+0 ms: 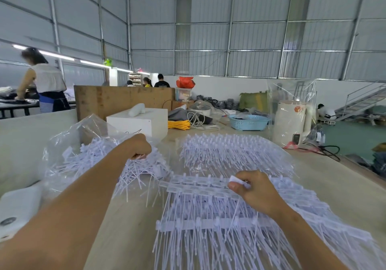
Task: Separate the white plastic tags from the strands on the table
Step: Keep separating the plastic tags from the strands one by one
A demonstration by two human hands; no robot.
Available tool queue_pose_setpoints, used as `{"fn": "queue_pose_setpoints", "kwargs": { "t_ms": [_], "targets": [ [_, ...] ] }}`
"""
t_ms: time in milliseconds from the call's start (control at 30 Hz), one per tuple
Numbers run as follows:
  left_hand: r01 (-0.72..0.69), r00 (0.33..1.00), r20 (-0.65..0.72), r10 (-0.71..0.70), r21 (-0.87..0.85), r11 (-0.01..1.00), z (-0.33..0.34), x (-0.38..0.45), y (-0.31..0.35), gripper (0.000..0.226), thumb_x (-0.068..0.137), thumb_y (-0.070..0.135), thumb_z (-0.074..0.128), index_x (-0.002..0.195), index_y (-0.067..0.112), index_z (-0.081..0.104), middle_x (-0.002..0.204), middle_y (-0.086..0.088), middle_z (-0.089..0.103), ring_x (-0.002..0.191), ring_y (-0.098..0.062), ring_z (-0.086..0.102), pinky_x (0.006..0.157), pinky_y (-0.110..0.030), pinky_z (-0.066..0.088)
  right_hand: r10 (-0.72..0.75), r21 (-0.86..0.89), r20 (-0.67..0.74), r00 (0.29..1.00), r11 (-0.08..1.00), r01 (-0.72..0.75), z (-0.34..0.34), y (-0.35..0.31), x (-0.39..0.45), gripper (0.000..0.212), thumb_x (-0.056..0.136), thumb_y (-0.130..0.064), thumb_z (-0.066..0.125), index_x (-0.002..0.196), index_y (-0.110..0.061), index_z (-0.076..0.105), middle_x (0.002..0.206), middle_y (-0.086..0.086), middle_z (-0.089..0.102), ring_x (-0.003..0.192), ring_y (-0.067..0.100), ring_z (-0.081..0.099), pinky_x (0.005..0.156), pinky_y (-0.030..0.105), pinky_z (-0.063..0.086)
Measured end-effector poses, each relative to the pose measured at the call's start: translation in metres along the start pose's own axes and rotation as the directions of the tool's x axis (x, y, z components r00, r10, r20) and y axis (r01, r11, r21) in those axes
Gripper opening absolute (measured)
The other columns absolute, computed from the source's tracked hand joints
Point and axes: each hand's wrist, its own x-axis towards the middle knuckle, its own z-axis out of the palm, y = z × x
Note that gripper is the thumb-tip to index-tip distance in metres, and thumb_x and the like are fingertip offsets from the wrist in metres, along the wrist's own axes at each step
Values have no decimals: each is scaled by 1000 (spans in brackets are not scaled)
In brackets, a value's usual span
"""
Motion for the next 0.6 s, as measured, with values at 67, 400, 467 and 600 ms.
{"fn": "queue_pose_setpoints", "kwargs": {
  "t_ms": [67,400,467,600],
  "targets": [
    [168,973,177,-148,-104,980,3,-4,1,9,90,-5,48,81,-3,50,68,-21,65,36,-12,51,36,-16,31,1,2,-8,1000,1000,-1,0,0,1,53,86,-19,67,45,-31,35,43,-7,35,47,6,33,56,29,29],
    [102,985,8,-171,-828,552,44,-4,1,26,91,-9,38,71,3,51,63,-12,46,37,-16,50,31,-13,34,-4,-11,7,1000,1000,4,1,-2,1,50,87,-20,66,48,-32,37,45,-5,35,47,7,34,55,27,30],
    [-84,954,-284,-101,-571,817,59,-5,11,27,89,-4,45,115,-1,53,96,-17,58,70,-28,61,54,-25,49,0,-22,9,1000,1000,0,1,-2,1,51,87,-20,66,47,-33,37,44,-5,36,46,7,34,55,27,30],
    [-495,717,-399,572,287,820,80,-20,28,65,87,-5,48,146,19,33,157,9,18,89,-20,64,65,-23,46,-3,-32,21,1000,999,4,0,-3,0,48,87,-20,65,49,-32,41,45,-6,37,46,8,36,54,24,30]
  ]
}}
